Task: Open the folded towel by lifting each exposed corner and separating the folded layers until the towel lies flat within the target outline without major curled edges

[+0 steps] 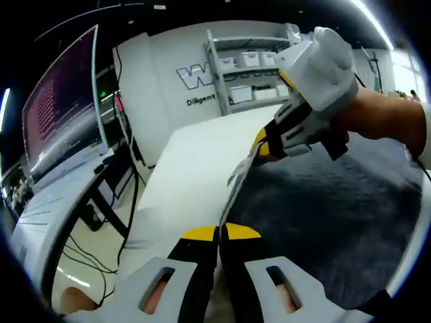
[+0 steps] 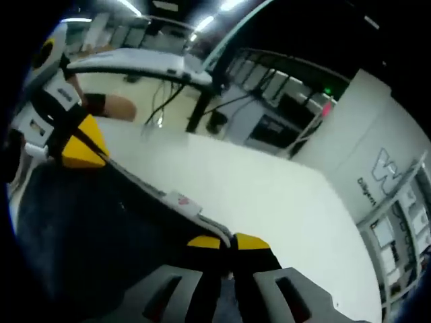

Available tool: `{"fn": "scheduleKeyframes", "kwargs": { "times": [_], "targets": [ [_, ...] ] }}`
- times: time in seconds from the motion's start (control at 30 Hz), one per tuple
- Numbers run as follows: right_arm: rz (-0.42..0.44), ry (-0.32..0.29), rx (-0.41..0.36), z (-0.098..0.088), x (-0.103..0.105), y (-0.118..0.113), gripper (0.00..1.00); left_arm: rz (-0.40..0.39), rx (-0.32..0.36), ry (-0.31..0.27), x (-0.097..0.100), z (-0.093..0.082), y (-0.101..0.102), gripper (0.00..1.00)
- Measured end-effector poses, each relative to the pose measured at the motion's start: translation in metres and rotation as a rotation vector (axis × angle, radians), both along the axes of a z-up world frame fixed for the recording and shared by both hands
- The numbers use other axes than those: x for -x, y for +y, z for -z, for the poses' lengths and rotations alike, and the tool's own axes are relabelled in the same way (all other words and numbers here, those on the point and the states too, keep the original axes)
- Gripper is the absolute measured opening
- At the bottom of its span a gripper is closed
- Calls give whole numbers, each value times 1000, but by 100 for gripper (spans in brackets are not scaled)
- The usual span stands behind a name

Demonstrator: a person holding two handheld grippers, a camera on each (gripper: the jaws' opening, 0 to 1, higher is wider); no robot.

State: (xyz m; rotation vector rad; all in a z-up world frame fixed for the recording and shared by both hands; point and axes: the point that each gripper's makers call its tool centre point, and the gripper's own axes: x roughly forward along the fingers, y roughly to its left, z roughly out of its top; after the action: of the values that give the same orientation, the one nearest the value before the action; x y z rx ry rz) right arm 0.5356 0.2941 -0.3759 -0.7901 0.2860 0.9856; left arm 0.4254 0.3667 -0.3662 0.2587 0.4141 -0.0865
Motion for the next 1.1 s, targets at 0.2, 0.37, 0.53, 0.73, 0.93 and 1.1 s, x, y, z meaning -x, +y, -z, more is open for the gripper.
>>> {"fn": "scheduleKeyframes", "kwargs": {
  "times": [0.2,0.37,0.53,0.73,0.93,1.1],
  "targets": [
    [16,-16,3,6,-15,7,0,1,-51,65,2,14,0,3],
    [8,-42,11,9,-20,14,0,8,-72,91,3,17,0,3],
    [15,-23,23,21,-28,19,0,45,-97,117,4,20,-1,9],
    [31,38,-54,37,-34,30,3,177,3,131,14,20,-25,11],
    [43,24,-87,34,-37,26,11,297,3,223,36,31,-49,11],
    [98,110,-205,33,-35,14,20,322,-19,262,48,39,-55,12]
  ]
}}
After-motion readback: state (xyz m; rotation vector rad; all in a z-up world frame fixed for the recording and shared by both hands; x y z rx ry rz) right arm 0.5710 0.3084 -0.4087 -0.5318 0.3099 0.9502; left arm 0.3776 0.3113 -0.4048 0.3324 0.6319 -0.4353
